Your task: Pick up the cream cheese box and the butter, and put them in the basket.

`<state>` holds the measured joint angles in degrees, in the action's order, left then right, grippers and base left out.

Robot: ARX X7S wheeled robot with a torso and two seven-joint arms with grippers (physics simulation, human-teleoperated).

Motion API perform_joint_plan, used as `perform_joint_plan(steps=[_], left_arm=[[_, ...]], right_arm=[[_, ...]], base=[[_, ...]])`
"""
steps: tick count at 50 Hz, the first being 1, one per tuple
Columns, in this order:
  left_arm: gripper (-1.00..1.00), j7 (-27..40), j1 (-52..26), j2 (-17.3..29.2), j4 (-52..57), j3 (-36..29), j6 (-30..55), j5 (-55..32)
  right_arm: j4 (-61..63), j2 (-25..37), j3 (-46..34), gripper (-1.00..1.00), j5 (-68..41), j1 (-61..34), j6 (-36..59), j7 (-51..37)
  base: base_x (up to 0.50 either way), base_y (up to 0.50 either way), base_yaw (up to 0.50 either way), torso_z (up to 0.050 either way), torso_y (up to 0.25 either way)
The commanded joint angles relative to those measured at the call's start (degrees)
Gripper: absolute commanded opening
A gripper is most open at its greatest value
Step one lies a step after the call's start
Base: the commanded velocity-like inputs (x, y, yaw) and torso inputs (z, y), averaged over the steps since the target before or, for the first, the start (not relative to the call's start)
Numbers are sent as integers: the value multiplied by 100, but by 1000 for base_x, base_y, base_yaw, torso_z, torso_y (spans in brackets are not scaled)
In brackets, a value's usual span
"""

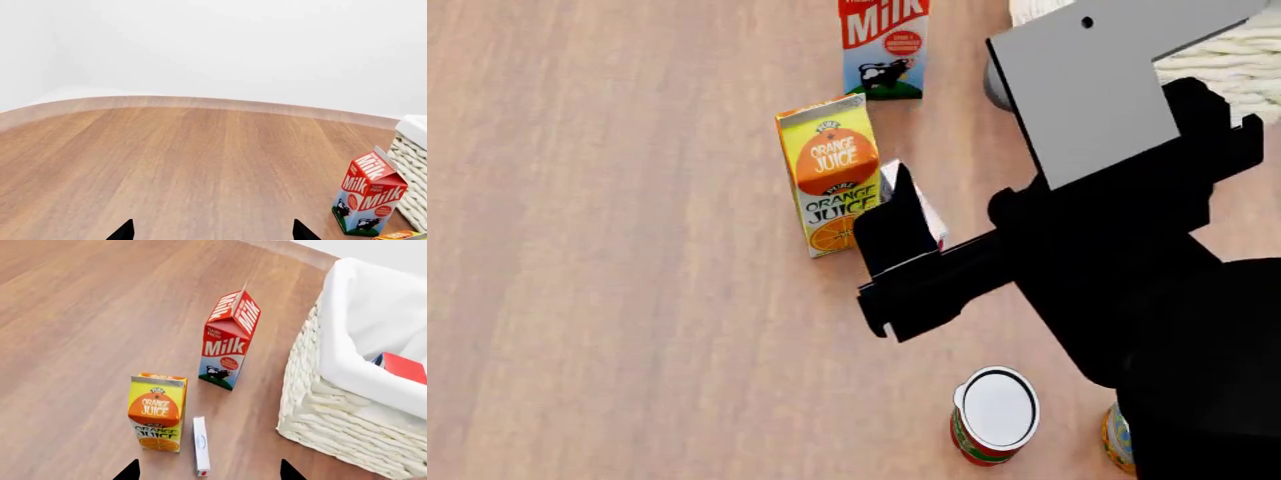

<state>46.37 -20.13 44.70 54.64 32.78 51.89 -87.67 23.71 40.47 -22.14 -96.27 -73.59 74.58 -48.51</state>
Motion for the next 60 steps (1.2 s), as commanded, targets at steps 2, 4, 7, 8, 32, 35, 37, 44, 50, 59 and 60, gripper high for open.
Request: perform_joint_plan(steps=[2, 4, 7, 8, 32, 35, 37, 44, 50, 59, 60], left_arm=[[100, 3, 7, 13, 4, -7, -22, 1], [100, 5, 8, 16, 7, -7, -25, -1], [100, -1, 12, 20, 15, -7, -28, 9], [100, 4, 10, 20, 18, -22, -21, 24], [100, -44, 49, 40, 10, 11, -74, 36], [100, -36, 62, 49, 13, 27, -85, 14], [100, -31, 71, 58, 16, 46, -95, -7], [100, -28, 82, 68, 11, 61, -112, -18], [100, -19, 80, 74, 14, 44, -119, -22], [100, -38, 110, 83, 2, 89, -147, -28], [100, -41, 114, 85, 0, 93, -148, -22]], right_arm=[[91, 49, -188, 100, 419, 203, 54, 265], [142, 79, -272, 100, 647, 193, 98, 416], [93, 84, -336, 100, 869, 208, 73, 622], [58, 83, -438, 100, 1143, 231, 45, 812], [-811, -432, -1535, 100, 2816, 74, -437, 2136], [-902, -463, -1632, 100, 2942, 82, -504, 2228], [-938, -490, -1676, 100, 2969, 62, -493, 2244], [-1143, -563, -1748, 100, 3080, -46, -530, 2330], [-1493, -662, -1875, 100, 3327, -133, -665, 2470], [-1731, -765, -2088, 100, 3537, -124, -794, 2660], [-1756, -787, -2116, 100, 3558, -118, -810, 2683]], base=[[0, 0, 0, 0, 0], [0, 0, 0, 0, 0], [0, 0, 0, 0, 0], [0, 0, 0, 0, 0], [0, 0, 0, 0, 0], [0, 0, 0, 0, 0], [0, 0, 0, 0, 0], [0, 0, 0, 0, 0], [0, 0, 0, 0, 0], [0, 0, 0, 0, 0], [0, 0, 0, 0, 0]])
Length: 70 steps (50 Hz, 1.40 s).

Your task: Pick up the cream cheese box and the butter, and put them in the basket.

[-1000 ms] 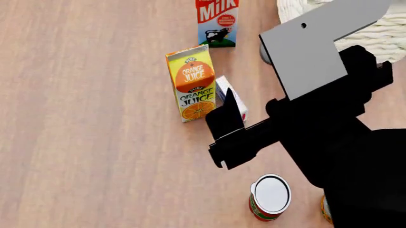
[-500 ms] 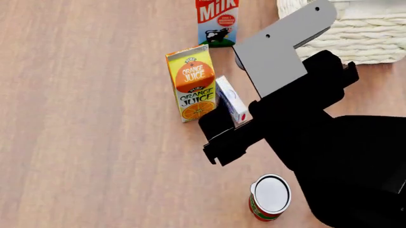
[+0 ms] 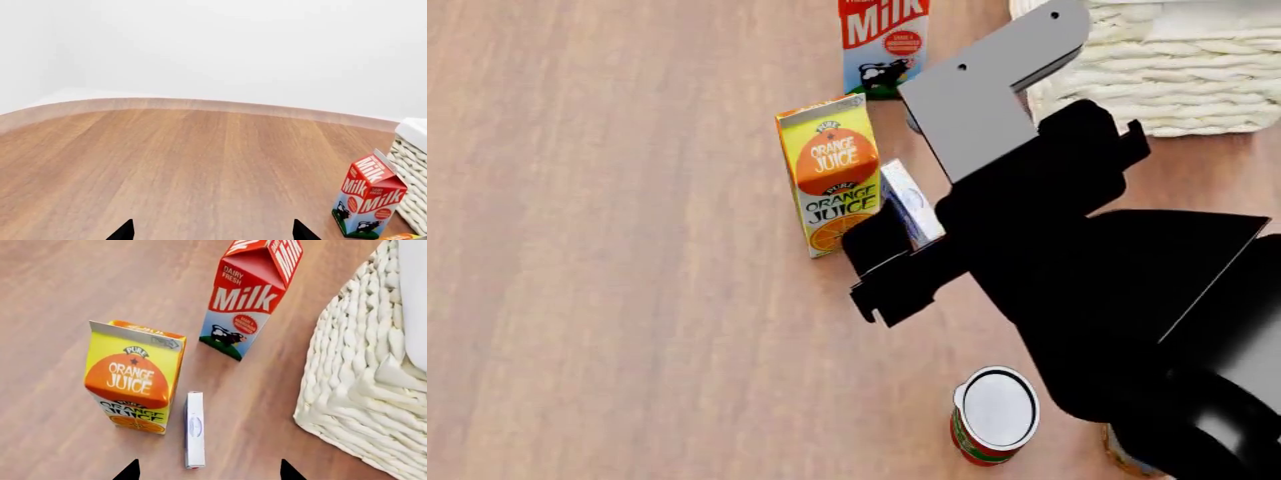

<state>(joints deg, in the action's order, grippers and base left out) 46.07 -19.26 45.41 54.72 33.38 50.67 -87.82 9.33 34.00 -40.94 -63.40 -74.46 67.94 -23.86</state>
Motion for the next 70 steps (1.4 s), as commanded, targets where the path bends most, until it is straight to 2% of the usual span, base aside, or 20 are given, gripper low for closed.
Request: perform_joint_plan(steps=[1, 31, 51, 70], left_arm=[[100, -15, 29, 10, -10, 38, -33, -9], [100, -25, 43, 31, -10, -2, -80, 29], [100, -39, 92, 49, -22, 46, -127, 31], [100, -105, 176, 42, -42, 140, -179, 58]], right_arm=[[-322, -147, -248, 100, 277, -29, -152, 229], [-696, -228, -519, 100, 582, 111, -474, 476], [-1383, -472, -605, 100, 867, 11, -750, 599], [-2033, -786, -1002, 100, 1253, -99, -1038, 1044]], base=[[0, 0, 0, 0, 0], [0, 0, 0, 0, 0], [0, 0, 0, 0, 0], [0, 0, 0, 0, 0]])
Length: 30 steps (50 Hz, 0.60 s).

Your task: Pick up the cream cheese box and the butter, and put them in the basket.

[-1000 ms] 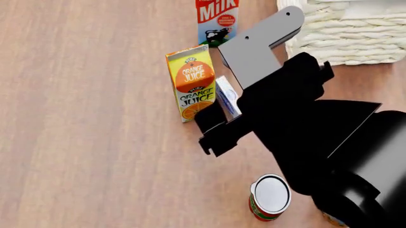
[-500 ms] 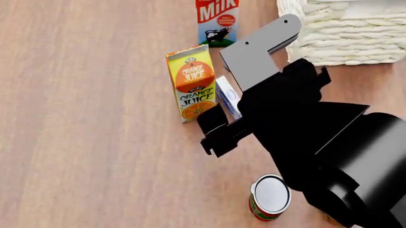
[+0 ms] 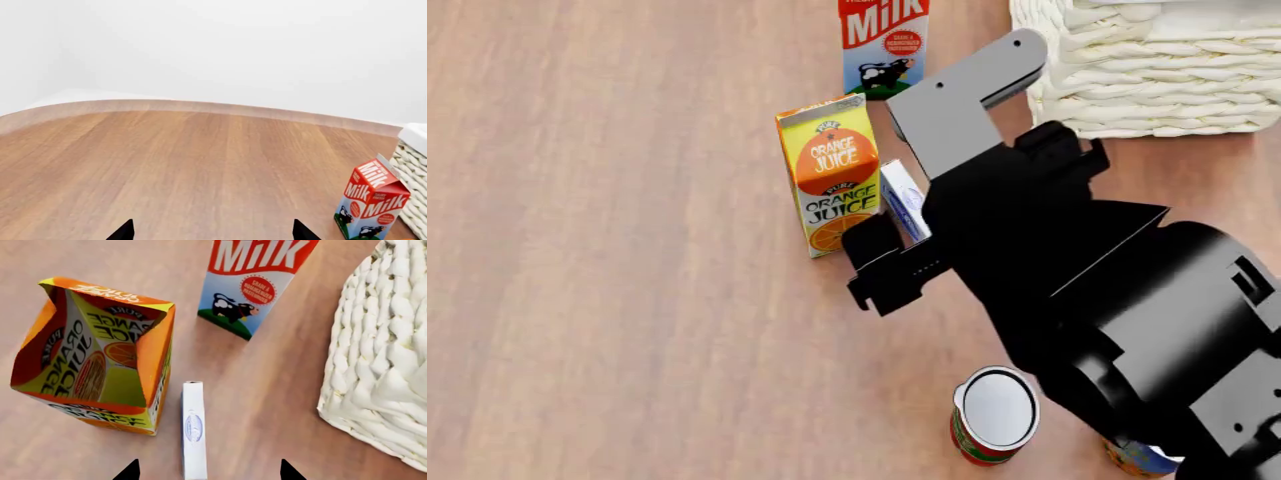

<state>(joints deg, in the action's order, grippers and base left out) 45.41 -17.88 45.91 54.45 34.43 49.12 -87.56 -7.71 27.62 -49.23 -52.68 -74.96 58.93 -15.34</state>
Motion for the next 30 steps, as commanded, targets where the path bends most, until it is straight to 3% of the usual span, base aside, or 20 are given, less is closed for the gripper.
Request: perform_joint_plan(steps=[1, 30], left_arm=[[100, -48, 40, -11, -11, 27, -20, 47], [100, -38, 67, 17, -22, 25, -75, 48]], right_arm=[[-403, -162, -197, 100, 218, -33, -180, 214], [-904, -339, -505, 100, 506, 173, -483, 425]], base=[[0, 0, 0, 0, 0], [0, 0, 0, 0, 0]])
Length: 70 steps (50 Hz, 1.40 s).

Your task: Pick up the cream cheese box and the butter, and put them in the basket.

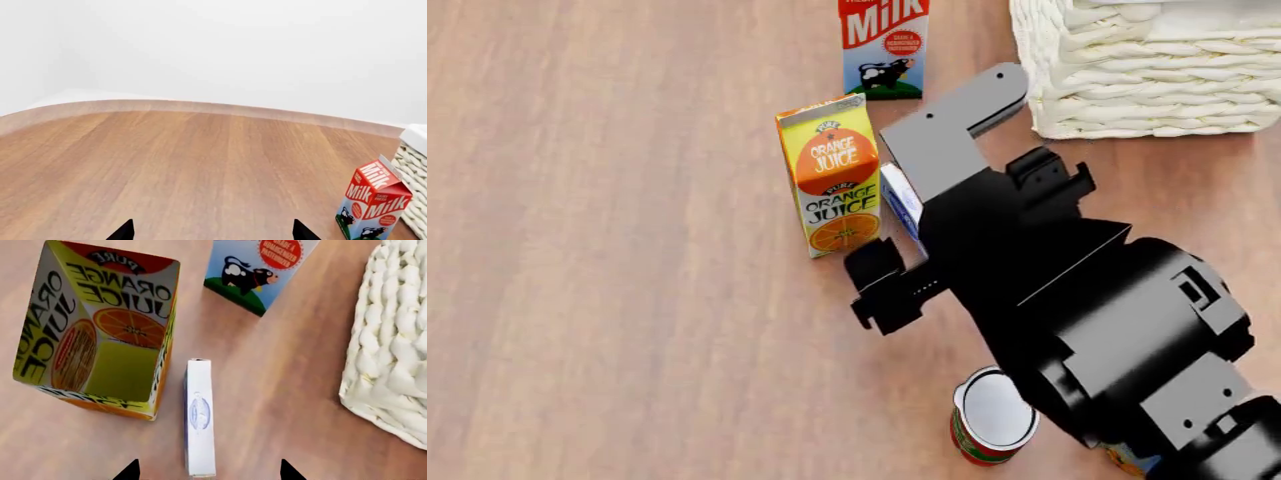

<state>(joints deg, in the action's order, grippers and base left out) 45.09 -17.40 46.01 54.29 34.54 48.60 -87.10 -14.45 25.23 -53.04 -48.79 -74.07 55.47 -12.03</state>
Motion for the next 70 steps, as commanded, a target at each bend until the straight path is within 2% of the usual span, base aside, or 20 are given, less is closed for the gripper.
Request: perform_joint_plan(steps=[1, 38, 39, 62, 70], left_arm=[[100, -7, 24, 12, 0, 26, -26, -4], [100, -11, 55, 49, -2, 3, -82, -6], [100, -16, 60, 46, -2, 8, -86, -6], [100, -6, 50, 56, -14, -58, -107, 47], [100, 6, 51, 74, -10, -64, -119, 35]], right_arm=[[-295, -122, -141, 100, 142, 92, -173, 124], [-1402, -478, -269, 100, 450, 160, -697, 400], [-1423, -491, -209, -100, 448, 151, -715, 300], [-756, -48, 26, -100, 221, 114, -395, -48], [-181, 217, 208, -100, -6, 264, -250, -299]], base=[[0, 0, 0, 0, 0], [0, 0, 0, 0, 0], [0, 0, 0, 0, 0], [0, 0, 0, 0, 0], [0, 0, 0, 0, 0]])
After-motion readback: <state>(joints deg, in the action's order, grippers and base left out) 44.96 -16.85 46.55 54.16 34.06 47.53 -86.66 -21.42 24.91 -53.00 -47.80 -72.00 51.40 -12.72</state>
